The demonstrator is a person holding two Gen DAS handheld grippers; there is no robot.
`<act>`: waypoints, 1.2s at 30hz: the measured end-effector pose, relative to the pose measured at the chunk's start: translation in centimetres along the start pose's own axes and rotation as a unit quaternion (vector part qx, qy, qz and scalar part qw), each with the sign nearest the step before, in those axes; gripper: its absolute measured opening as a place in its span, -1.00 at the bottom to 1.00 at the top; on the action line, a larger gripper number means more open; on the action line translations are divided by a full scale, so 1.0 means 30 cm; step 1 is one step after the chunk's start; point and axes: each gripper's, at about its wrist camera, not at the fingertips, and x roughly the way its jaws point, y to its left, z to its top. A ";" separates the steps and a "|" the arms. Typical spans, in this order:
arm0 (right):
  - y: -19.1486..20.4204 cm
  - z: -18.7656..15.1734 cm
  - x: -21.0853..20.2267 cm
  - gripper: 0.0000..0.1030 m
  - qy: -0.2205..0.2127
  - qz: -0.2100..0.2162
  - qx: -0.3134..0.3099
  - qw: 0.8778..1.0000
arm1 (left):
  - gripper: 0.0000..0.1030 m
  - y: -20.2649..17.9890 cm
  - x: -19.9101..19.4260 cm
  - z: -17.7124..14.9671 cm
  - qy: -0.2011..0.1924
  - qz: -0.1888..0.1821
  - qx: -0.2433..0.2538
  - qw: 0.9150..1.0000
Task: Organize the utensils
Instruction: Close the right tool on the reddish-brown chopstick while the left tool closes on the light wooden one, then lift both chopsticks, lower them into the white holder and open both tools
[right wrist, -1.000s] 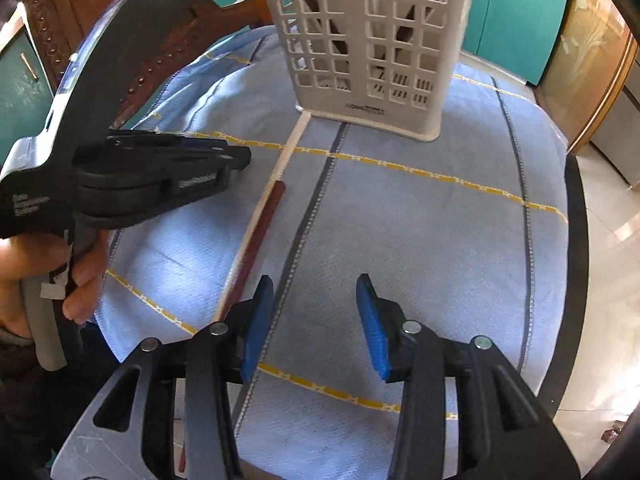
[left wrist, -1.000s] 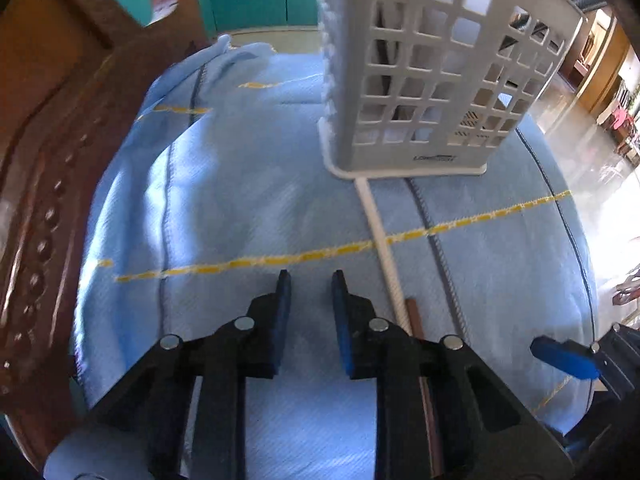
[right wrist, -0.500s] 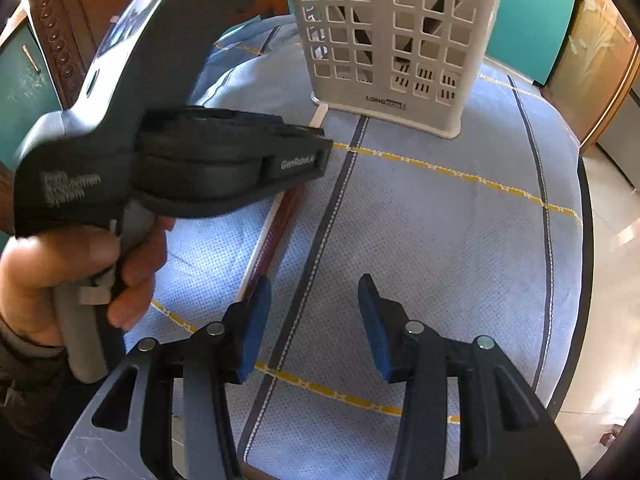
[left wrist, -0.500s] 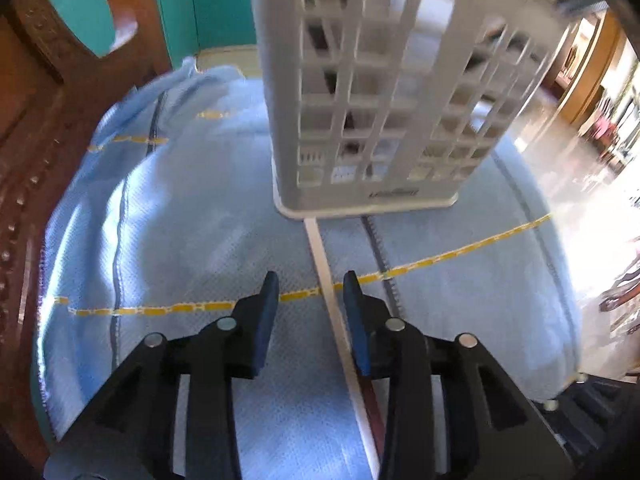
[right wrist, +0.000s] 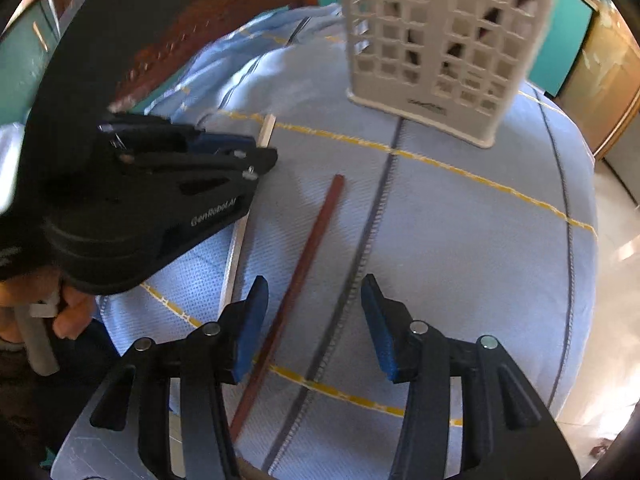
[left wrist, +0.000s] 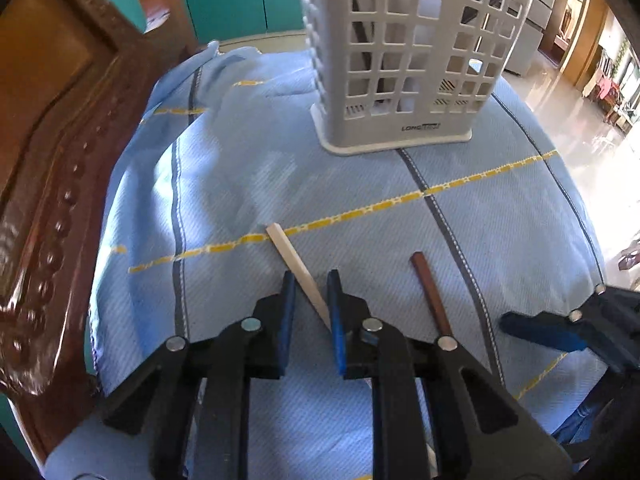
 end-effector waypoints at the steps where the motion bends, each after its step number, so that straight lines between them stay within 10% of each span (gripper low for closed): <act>1: 0.013 0.002 0.006 -0.12 -0.002 -0.014 -0.009 1.000 | -0.66 0.009 -0.003 -0.006 0.000 -0.002 -0.003 1.000; 4: 0.013 0.012 0.007 -0.77 0.000 -0.011 -0.010 1.000 | -0.66 0.020 -0.006 -0.013 0.000 -0.007 -0.016 1.000; 8: -0.050 0.021 0.007 -0.87 0.002 -0.016 0.014 1.000 | -0.66 0.009 -0.007 -0.017 -0.002 -0.003 -0.017 1.000; 18: -0.252 -0.018 -0.037 -0.87 -0.002 -0.054 0.098 0.994 | -0.66 -0.078 0.005 -0.021 -0.015 -0.020 0.011 1.000; 23: -0.240 -0.024 -0.039 -0.33 -0.005 -0.070 0.090 0.993 | -0.64 -0.106 -0.003 -0.029 -0.016 -0.006 0.013 1.000; 28: -0.239 -0.005 -0.030 -0.28 -0.011 -0.070 0.094 0.993 | -0.45 -0.117 -0.007 -0.039 -0.021 0.021 0.009 1.000; 36: -0.229 -0.003 -0.034 -0.87 -0.019 -0.050 0.096 0.994 | -0.65 -0.116 -0.028 -0.057 -0.018 0.009 -0.006 1.000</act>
